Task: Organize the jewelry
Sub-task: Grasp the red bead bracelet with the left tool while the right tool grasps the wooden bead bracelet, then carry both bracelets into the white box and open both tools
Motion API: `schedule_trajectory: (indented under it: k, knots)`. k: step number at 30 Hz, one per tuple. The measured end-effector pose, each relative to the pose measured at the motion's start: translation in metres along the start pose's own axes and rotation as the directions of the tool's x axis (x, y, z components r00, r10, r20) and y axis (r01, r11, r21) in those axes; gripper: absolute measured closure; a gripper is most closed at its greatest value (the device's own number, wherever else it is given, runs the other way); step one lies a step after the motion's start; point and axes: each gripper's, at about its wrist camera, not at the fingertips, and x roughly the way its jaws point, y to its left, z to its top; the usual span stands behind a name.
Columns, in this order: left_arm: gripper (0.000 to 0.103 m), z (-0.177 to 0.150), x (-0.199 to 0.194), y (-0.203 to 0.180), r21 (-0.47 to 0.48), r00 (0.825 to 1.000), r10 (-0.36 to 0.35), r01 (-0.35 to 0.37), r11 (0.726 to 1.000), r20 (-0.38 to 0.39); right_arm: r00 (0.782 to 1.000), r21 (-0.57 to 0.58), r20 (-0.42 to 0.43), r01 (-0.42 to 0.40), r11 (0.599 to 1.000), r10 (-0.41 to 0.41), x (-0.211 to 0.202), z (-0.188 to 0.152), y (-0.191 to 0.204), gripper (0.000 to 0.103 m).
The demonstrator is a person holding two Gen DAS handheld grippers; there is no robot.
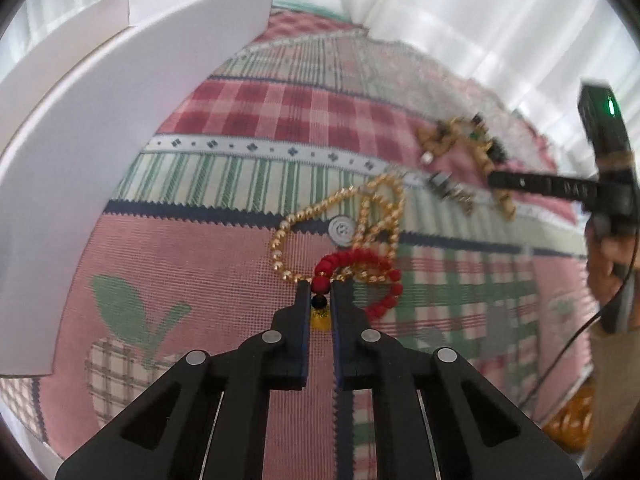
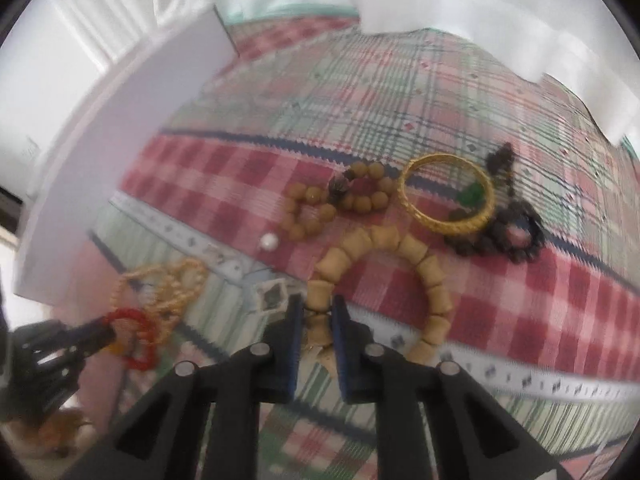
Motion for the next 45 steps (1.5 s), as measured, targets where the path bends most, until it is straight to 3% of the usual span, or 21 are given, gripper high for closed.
schedule_trajectory:
  k: [5, 11, 18, 22, 25, 31, 35, 40, 45]
  knots:
    - [0.096, 0.005, -0.033, 0.007, -0.025, 0.997, -0.065, 0.066, 0.998, 0.032, 0.991, 0.092, 0.085, -0.115, 0.989, 0.108, -0.049, -0.022, -0.011, 0.088]
    - [0.096, 0.007, -0.068, 0.009, -0.024, 0.992, -0.099, 0.101, 0.995, 0.077, 0.964, 0.165, 0.133, -0.252, 0.954, 0.231, -0.084, -0.039, -0.017, 0.088]
    - [0.096, 0.02, -0.124, 0.029, -0.033, 0.984, -0.125, 0.13, 0.991, 0.128, 0.939, 0.11, 0.18, -0.314, 0.943, 0.291, -0.117, -0.033, 0.023, 0.088]
    - [0.096, 0.037, -0.173, 0.056, -0.044, 0.976, -0.069, 0.079, 0.996, 0.209, 0.915, 0.011, 0.22, -0.348, 0.937, 0.337, -0.138, -0.008, 0.072, 0.088]
    - [0.096, 0.053, -0.205, 0.084, -0.069, 0.958, 0.031, -0.012, 0.998, 0.286, 0.896, -0.074, 0.246, -0.363, 0.929, 0.37, -0.15, 0.015, 0.115, 0.088]
    - [0.096, 0.087, -0.218, 0.14, -0.14, 0.919, 0.205, -0.166, 0.976, 0.336, 0.87, -0.225, 0.259, -0.367, 0.902, 0.419, -0.148, 0.071, 0.203, 0.088]
    - [0.096, 0.104, -0.197, 0.177, -0.181, 0.912, 0.277, -0.23, 0.956, 0.303, 0.88, -0.288, 0.231, -0.345, 0.893, 0.414, -0.116, 0.11, 0.257, 0.088]
    - [0.096, 0.113, -0.158, 0.219, -0.241, 0.922, 0.315, -0.26, 0.935, 0.225, 0.918, -0.332, 0.18, -0.282, 0.9, 0.354, -0.056, 0.148, 0.31, 0.088]
    - [0.096, 0.115, -0.127, 0.247, -0.28, 0.931, 0.332, -0.281, 0.918, 0.154, 0.954, -0.364, 0.115, -0.218, 0.906, 0.276, 0.003, 0.165, 0.341, 0.089]
